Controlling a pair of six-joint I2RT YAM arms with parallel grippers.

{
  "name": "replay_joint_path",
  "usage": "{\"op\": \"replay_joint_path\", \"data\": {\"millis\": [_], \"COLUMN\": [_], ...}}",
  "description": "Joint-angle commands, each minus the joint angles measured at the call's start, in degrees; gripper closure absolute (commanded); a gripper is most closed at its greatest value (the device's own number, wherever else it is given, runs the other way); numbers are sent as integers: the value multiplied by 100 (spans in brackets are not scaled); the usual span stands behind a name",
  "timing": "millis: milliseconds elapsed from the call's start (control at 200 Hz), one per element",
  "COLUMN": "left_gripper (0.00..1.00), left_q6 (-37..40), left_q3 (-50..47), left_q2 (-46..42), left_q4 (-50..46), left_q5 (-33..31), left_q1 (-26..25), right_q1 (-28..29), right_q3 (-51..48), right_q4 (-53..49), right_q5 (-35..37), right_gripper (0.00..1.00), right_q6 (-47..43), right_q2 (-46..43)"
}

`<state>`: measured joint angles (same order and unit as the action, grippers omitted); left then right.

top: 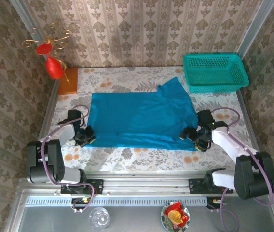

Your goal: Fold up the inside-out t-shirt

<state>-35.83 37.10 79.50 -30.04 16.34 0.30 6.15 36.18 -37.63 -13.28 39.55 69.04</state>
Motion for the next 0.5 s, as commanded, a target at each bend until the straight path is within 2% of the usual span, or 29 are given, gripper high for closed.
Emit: {"op": "replay_joint_path", "data": {"millis": [0,105,185,355,495], "left_gripper": [96,93,91,89,87], "left_q6": [-79,98,219,201,143], "left_q3": [61,269,423,552,635], "left_q2": [-297,-529,-563,-403,-300], "left_q4": [-602,-604,-608,-338,-283], "left_q5": [-148,49,263,586,586], "left_q1": [-65,-63,-79,-181,-314], "right_q1": [67,213,518,1208,1405], "right_q3": [143,9,-52,-97,-90], "right_q4": [-609,-221,128,1206,1730], "right_q5": [66,-685,-956,-1049,-933], "right_gripper": [12,15,15,11,8], "right_q6": [263,706,1018,1580,1915], "right_q2": [-522,-836,-812,-308,152]}}
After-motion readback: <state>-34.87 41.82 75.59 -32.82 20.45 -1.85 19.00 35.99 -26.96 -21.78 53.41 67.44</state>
